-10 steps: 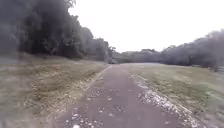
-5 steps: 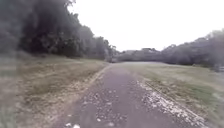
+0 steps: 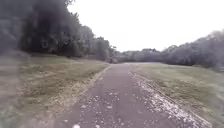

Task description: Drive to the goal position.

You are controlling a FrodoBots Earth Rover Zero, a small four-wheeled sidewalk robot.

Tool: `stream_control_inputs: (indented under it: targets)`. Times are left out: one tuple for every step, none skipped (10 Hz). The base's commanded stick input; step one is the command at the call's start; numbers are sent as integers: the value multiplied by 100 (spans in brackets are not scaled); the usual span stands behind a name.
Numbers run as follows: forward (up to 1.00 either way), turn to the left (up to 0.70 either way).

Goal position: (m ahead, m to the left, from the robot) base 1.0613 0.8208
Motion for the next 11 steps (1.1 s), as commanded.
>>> stream_control_inputs:
  targets:
    - [45, 0]
    - [45, 0]
    - [45, 0]
    - [45, 0]
    - [45, 0]
    - [45, 0]
    - [45, 0]
    - [45, 0]
    - [45, -4]
    - [45, -7]
    - [45, -10]
